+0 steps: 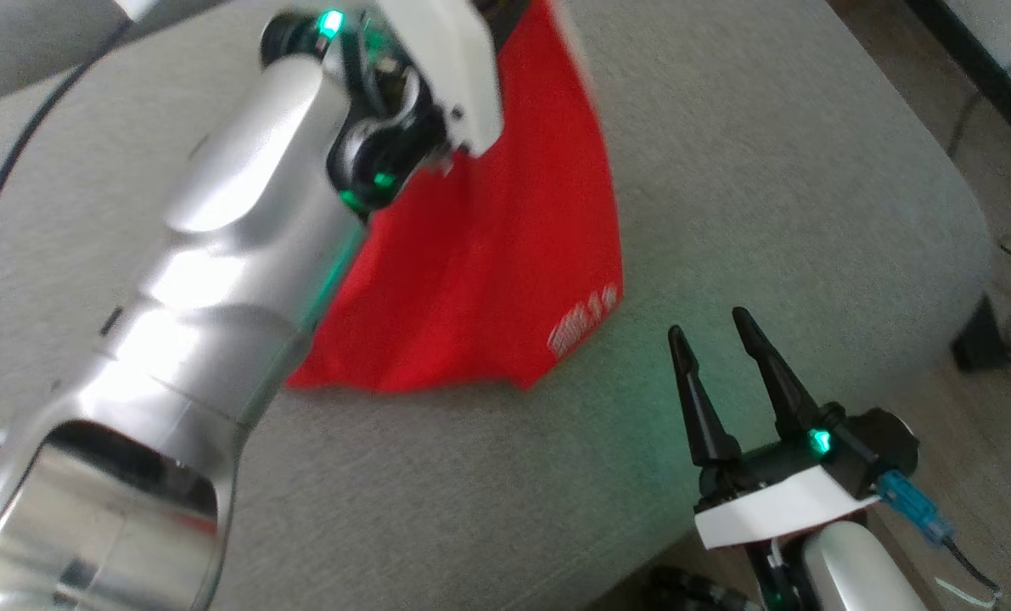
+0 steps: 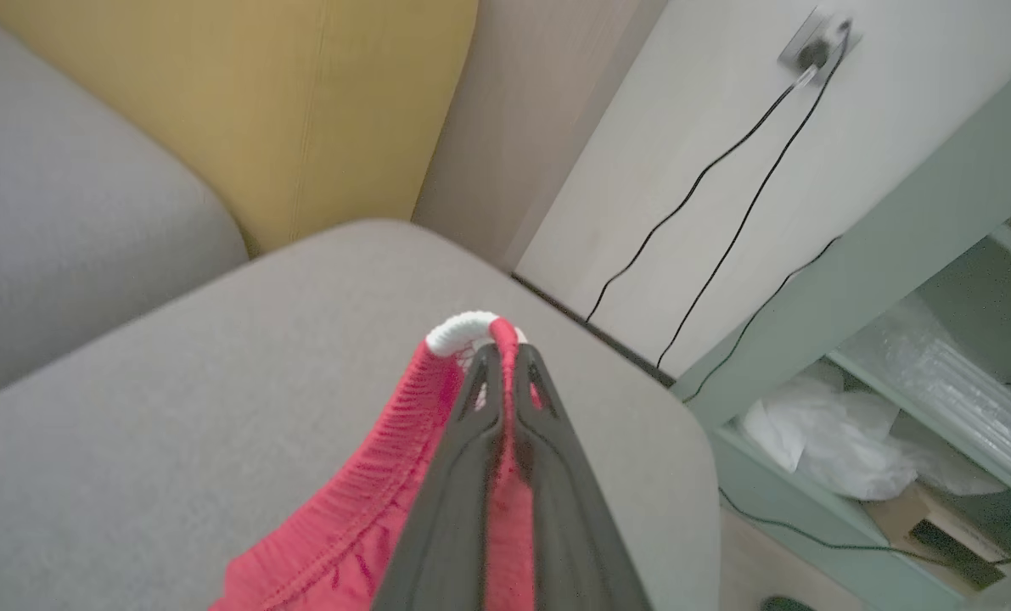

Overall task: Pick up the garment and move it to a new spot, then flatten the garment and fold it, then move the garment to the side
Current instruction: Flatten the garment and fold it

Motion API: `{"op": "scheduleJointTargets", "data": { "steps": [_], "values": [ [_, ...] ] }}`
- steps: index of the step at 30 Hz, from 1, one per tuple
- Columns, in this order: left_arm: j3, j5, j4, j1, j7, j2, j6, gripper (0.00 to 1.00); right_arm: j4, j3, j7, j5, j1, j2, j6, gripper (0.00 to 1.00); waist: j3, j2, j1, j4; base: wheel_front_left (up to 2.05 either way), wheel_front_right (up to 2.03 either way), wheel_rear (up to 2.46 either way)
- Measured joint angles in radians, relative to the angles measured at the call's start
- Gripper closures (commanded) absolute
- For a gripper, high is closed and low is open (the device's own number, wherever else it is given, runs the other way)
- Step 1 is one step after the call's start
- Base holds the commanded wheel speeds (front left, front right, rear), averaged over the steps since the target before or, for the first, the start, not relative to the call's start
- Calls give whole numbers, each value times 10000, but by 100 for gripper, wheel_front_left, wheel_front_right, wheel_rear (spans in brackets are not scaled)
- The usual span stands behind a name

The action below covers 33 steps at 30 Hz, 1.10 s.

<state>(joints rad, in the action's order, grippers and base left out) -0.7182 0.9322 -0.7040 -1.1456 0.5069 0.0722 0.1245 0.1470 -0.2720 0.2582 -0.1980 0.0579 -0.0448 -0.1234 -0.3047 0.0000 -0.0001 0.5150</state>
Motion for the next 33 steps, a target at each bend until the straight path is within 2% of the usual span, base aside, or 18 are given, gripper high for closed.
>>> {"op": "scheduleJointTargets", "data": {
  "steps": [7,10,13,18,21,25,30,33],
  "values": [
    [-412,1352,1567,-687,-897,-15,0,100,117,374,-2,522,-191,-4,0,0,794,0,0,-835,0,0,0],
    [-815,1848,2437,-609,-957,240,0,100,113,608,-2,686,-384,-2,0,0,1118,0,-1,-1302,0,0,0],
    [-1390,2431,3908,329,-1055,1120,2,100,92,949,0,779,-680,-6,0,0,1462,0,-1,-2028,0,0,0],
    [-1848,2629,5095,3258,-1797,2871,-23,100,63,1162,-2,938,-970,-2,0,0,1754,0,0,-3018,0,0,0],
    [-1971,2631,5636,5163,-2397,3749,-374,100,-21,1367,-2,936,-1080,-4,0,0,1861,0,-1,-3624,0,0,0],
    [-1967,2732,6209,6993,-3317,4316,-554,100,61,1655,-2,568,-1099,-2,0,0,1913,0,0,-4384,0,0,0],
    [-1852,2698,6412,7877,-4335,4633,-556,100,667,1833,-2,36,-848,-25,0,0,1920,0,0,-5184,0,0,0],
    [-1772,2633,6372,8160,-4819,4648,-566,100,1145,1473,-2,-295,-235,-506,0,0,1928,0,1,-5556,0,0,0]
  ]
}}
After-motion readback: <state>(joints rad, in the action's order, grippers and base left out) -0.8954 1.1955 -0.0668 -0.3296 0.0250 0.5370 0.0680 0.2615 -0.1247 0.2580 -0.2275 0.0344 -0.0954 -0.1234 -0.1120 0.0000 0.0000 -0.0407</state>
